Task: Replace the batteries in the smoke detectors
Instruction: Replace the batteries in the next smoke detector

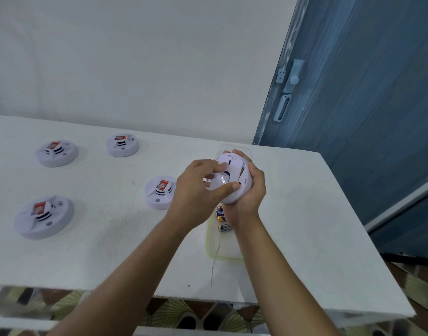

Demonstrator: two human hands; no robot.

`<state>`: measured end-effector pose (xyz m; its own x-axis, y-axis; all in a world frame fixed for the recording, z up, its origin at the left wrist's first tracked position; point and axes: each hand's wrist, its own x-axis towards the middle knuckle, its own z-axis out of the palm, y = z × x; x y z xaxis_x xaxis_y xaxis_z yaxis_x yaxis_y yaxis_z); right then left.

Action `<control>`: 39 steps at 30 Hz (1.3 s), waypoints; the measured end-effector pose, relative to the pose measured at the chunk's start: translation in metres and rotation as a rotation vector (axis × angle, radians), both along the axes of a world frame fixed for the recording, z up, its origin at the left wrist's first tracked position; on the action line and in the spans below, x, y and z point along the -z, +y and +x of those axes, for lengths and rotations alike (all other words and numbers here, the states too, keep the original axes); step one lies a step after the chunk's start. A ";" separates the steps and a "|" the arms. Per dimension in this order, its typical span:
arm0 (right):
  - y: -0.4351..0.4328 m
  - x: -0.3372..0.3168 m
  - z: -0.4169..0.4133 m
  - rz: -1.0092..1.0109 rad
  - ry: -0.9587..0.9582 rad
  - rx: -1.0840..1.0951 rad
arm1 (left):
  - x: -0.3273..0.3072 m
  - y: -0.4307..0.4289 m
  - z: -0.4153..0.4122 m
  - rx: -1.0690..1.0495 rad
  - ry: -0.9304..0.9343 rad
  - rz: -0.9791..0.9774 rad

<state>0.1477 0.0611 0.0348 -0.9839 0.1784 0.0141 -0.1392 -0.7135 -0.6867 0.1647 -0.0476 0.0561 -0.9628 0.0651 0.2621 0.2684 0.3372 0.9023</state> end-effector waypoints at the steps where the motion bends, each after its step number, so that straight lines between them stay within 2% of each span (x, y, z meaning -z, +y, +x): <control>1: -0.001 -0.001 0.001 0.000 0.001 -0.002 | 0.000 -0.001 -0.001 0.005 -0.001 -0.005; 7: -0.004 -0.003 0.002 0.004 -0.015 -0.007 | 0.002 -0.002 0.000 -0.008 0.012 -0.041; 12: -0.006 -0.003 0.003 0.105 0.010 -0.030 | 0.001 0.002 0.002 -0.076 -0.023 0.005; 20: -0.015 -0.002 0.002 0.170 0.060 0.023 | -0.010 -0.001 0.001 -0.167 -0.164 0.299; 30: -0.016 -0.002 0.002 0.157 0.084 0.011 | -0.013 -0.005 0.005 -0.118 -0.140 0.226; 39: -0.013 -0.005 0.006 0.056 0.041 -0.034 | -0.010 -0.005 0.005 -0.099 0.003 0.011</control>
<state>0.1533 0.0477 0.0401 -0.9877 0.1426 0.0634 -0.1442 -0.6787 -0.7201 0.1700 -0.0523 0.0664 -0.9636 -0.0330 0.2652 0.2370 0.3527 0.9052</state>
